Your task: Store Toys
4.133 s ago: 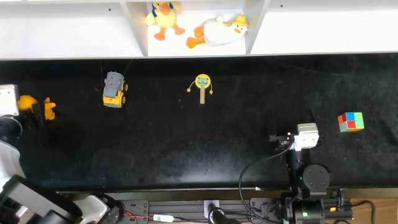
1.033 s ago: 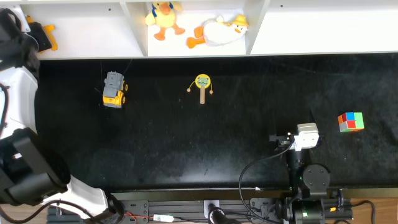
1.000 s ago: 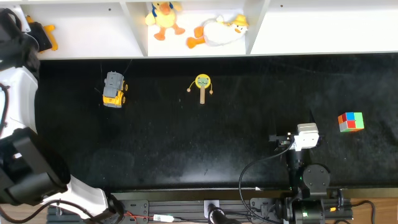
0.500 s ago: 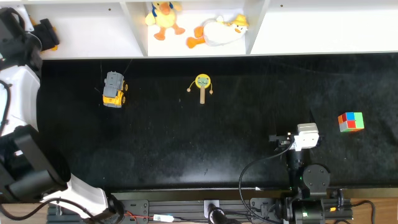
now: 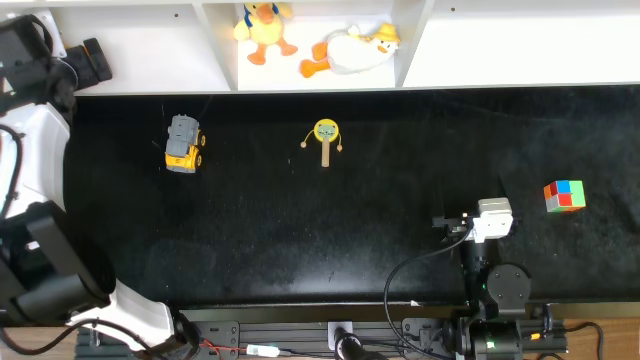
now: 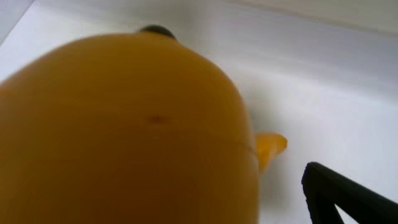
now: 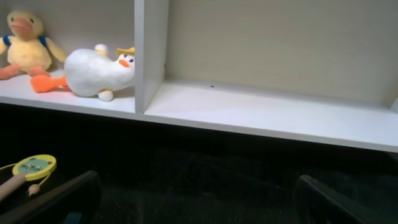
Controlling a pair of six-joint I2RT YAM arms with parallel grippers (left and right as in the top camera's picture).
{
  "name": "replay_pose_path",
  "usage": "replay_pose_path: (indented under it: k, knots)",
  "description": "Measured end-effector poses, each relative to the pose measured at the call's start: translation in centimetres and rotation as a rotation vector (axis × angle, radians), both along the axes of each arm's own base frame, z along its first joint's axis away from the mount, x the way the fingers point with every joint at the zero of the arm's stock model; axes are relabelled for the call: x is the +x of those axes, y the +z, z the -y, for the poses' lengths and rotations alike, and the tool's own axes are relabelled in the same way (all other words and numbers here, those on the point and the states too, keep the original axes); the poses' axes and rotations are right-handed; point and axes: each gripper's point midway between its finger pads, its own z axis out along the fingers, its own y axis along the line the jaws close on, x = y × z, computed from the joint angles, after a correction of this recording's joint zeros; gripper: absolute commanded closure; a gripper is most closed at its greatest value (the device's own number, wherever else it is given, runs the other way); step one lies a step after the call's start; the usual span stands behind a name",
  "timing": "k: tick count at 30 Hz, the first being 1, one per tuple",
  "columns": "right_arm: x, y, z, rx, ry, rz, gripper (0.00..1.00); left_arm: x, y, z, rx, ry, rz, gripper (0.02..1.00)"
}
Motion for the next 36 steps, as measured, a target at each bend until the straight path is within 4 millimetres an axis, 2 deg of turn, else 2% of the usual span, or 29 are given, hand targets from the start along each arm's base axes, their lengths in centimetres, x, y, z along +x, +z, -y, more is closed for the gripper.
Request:
replay_pose_path:
  k: [5,8,14,17,20,24,29,31,36]
  knots:
    - [0.0,0.0,0.0,0.000,0.000,0.000,0.005,-0.8,1.1,0.1,0.015,0.013,0.004,0.020]
    - [0.0,0.0,0.0,0.000,0.000,0.000,0.007,-2.0,1.7,0.1,0.025,0.024,0.015,0.020]
    - [0.0,0.0,0.0,0.000,0.000,0.000,0.005,-6.1,2.1,-0.3,0.040,0.066,0.050,0.020]
    - [0.0,0.0,0.0,0.000,0.000,0.000,0.005,-8.7,1.7,0.7,0.045,0.069,0.067,0.020]
    - [0.0,0.0,0.0,0.000,-0.001,0.000,0.007,-11.3,1.1,2.8,0.049,0.044,0.090,0.020]
    - [0.0,0.0,0.0,0.000,0.000,0.000,0.005,-14.6,-0.6,7.6,0.020,-0.026,0.136,0.020]
    - [0.0,0.0,0.0,0.000,0.000,0.000,0.007,-17.5,-4.3,12.8,-0.053,-0.120,0.103,0.020]
    - [0.0,0.0,0.0,0.000,0.000,0.000,0.005,-18.2,-5.7,14.1,-0.072,-0.151,0.058,0.018]
    - [0.0,0.0,0.0,0.000,0.000,0.000,0.005,-17.9,-8.6,16.2,-0.085,-0.212,-0.045,0.036]
